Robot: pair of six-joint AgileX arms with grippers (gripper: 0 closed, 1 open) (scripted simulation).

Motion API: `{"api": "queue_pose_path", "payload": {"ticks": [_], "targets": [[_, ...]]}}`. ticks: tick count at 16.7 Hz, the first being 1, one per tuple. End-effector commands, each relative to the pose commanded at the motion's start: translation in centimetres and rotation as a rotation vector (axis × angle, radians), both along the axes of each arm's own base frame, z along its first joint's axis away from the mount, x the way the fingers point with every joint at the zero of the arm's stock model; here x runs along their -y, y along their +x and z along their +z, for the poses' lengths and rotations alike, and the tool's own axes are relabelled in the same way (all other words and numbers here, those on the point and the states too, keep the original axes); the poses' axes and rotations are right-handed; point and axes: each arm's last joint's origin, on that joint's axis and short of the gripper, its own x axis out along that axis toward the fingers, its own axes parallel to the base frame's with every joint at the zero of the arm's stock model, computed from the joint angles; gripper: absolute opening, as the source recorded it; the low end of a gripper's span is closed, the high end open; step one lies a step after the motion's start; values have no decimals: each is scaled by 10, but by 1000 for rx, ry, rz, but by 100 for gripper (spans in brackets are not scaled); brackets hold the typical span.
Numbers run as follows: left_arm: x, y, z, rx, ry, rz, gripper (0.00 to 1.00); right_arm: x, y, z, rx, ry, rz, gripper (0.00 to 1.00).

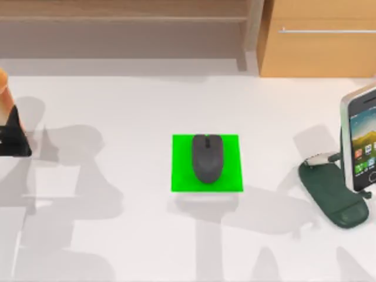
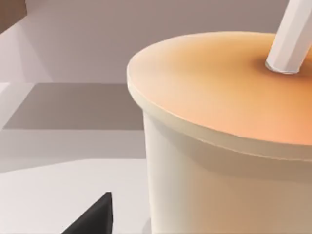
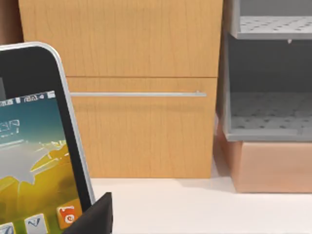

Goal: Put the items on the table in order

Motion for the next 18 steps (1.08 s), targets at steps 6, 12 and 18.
{"api": "queue_pose_path", "payload": {"ticks": [6,12,18], "targets": [[0,19,-2,0,0,0,100,0,0,0,0,0,0,100],[1,30,-3,0,0,0,100,0,0,0,0,0,0,100],[1,30,-3,0,0,0,55,0,0,0,0,0,0,100]]}}
